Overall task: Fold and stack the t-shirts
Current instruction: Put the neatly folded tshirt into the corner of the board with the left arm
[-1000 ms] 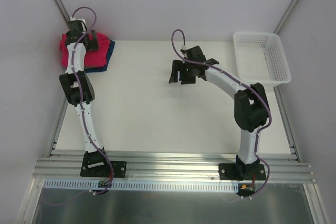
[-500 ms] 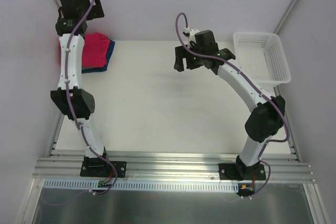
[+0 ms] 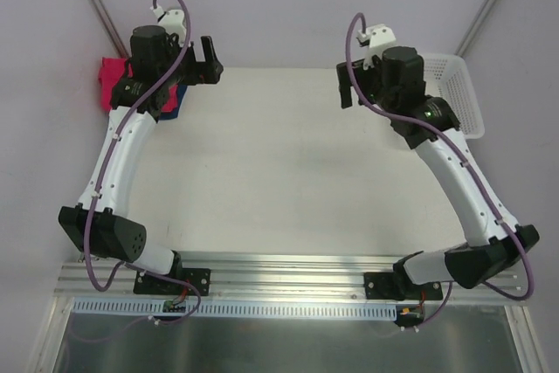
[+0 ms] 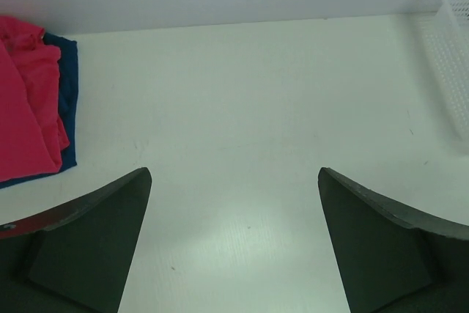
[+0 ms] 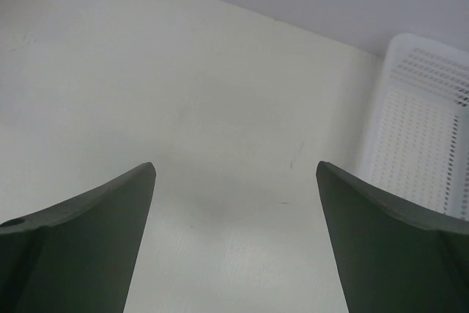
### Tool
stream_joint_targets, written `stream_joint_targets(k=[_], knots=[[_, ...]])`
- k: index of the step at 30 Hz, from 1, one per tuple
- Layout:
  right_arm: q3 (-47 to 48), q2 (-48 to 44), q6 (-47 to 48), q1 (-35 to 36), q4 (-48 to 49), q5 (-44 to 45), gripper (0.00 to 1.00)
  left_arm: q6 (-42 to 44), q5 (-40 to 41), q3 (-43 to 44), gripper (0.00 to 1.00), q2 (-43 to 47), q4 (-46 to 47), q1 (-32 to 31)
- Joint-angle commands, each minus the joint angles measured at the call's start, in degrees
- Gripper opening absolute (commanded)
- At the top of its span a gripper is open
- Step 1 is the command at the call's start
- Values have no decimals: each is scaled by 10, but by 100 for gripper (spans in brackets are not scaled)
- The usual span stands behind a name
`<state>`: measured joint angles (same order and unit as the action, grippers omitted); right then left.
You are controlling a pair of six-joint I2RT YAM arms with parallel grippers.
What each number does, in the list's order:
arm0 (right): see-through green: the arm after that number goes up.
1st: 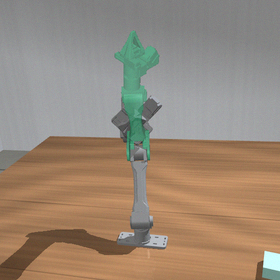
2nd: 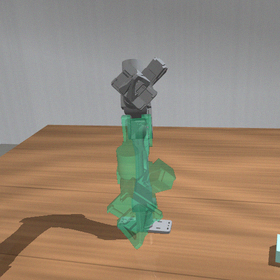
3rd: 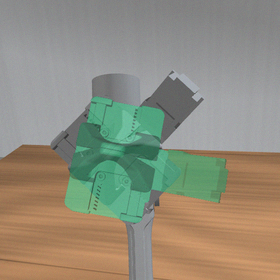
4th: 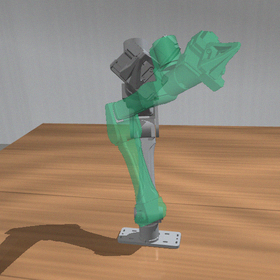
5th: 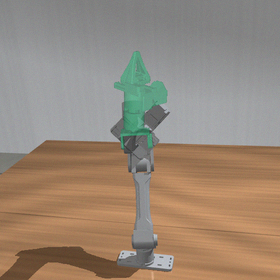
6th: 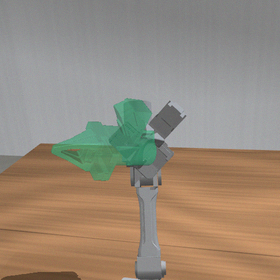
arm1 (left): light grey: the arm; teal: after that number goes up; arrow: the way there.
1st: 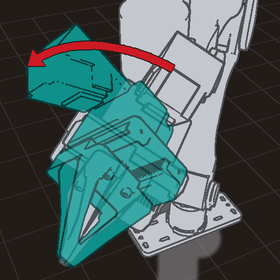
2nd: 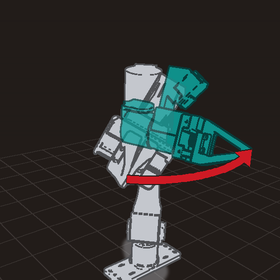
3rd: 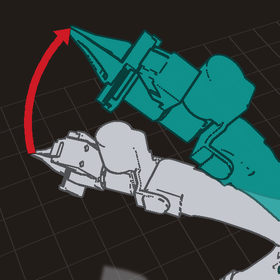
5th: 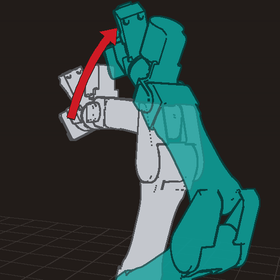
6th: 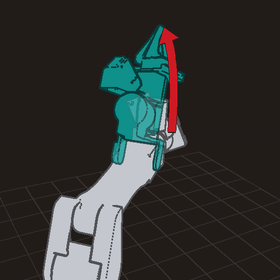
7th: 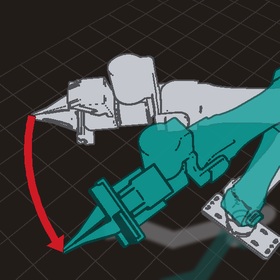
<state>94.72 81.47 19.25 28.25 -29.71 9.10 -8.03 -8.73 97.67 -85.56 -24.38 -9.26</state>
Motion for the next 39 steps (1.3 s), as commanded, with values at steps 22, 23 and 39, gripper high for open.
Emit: stream_joint_targets(k=[22,23,39], knots=[[-356,-468,84,-101,-39,129,97,167,123,-295,99,422,50,14],[-371,-467,44,-101,-59,151,97,160,105,-323,99,440,45,32],[-657,-376,73,-123,262,48,97,-23,210,-711,99,448,346,85]])
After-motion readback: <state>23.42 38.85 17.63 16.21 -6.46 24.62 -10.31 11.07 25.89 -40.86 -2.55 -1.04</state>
